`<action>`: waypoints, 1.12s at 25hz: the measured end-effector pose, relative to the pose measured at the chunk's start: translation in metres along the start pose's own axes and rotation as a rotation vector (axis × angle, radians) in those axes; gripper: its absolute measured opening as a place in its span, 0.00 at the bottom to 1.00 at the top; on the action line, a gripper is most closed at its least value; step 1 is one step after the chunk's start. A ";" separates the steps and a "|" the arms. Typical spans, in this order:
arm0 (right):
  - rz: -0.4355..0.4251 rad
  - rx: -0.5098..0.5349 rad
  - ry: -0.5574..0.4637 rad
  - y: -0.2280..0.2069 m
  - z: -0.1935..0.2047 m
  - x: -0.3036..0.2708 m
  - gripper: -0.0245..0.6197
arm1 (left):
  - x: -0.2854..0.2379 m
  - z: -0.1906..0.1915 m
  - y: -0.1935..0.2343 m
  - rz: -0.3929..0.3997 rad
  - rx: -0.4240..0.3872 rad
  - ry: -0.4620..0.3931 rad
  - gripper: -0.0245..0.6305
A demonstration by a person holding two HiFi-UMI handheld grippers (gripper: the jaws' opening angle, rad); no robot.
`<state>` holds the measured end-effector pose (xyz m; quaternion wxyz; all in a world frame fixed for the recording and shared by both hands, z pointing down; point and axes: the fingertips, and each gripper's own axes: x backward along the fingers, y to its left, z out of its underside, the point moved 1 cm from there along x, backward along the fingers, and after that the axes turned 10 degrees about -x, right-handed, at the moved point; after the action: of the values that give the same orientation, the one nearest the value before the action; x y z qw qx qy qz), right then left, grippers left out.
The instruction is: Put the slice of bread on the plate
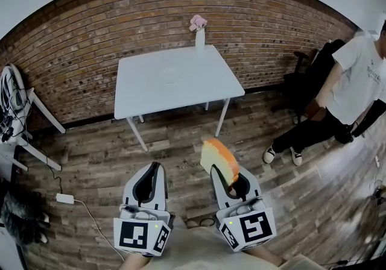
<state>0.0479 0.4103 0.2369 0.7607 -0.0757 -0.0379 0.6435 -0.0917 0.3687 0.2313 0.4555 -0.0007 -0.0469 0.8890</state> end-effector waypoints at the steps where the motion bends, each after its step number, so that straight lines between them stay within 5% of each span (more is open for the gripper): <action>1: -0.001 0.000 0.003 0.000 0.001 -0.002 0.19 | -0.001 0.001 0.001 -0.001 -0.001 0.003 0.08; 17: 0.012 0.038 -0.013 -0.020 -0.005 -0.066 0.19 | -0.069 0.008 0.029 0.025 -0.010 -0.019 0.08; 28: 0.040 0.034 0.020 -0.050 -0.002 -0.211 0.19 | -0.197 0.033 0.110 0.053 0.012 -0.008 0.08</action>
<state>0.0615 0.1947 0.2516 0.7491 -0.0699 -0.0180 0.6585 -0.0675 0.1427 0.2471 0.4318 0.0043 -0.0433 0.9009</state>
